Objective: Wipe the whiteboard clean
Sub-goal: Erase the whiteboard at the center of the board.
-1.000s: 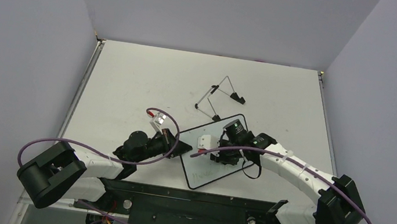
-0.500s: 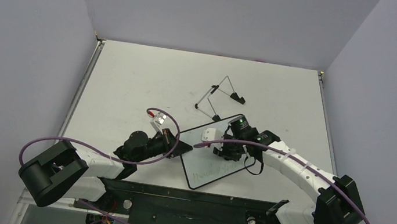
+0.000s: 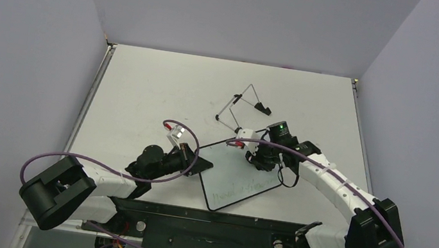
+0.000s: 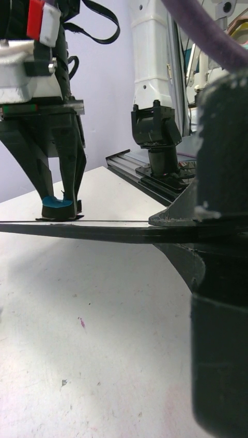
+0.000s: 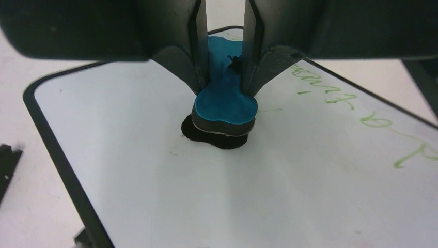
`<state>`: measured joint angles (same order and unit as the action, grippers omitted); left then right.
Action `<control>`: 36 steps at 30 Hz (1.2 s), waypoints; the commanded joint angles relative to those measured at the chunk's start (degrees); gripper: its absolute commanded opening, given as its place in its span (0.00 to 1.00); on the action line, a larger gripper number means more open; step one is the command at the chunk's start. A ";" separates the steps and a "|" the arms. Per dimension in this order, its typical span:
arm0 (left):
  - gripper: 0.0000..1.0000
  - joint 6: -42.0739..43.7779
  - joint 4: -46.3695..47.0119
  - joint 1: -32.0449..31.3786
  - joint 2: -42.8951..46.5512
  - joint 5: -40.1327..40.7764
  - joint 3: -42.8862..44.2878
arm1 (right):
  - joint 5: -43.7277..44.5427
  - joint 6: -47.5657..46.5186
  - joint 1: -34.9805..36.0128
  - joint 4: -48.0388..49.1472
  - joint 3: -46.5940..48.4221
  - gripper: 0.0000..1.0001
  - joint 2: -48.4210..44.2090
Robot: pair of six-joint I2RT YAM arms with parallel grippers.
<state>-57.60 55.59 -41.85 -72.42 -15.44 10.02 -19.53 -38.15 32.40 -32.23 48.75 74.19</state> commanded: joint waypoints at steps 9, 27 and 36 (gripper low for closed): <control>0.00 0.85 4.93 0.14 2.47 -4.09 3.50 | -1.74 -0.61 1.09 0.48 0.85 0.00 -1.93; 0.00 0.22 6.47 0.10 1.24 -5.16 3.60 | 9.41 5.43 1.43 6.90 0.94 0.00 0.57; 0.00 0.38 5.83 0.18 2.11 -4.86 3.47 | -9.81 -10.59 6.96 -11.68 4.04 0.00 1.99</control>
<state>-57.80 54.13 -41.45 -71.81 -17.67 10.35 -21.26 -42.30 37.80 -35.88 50.39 74.59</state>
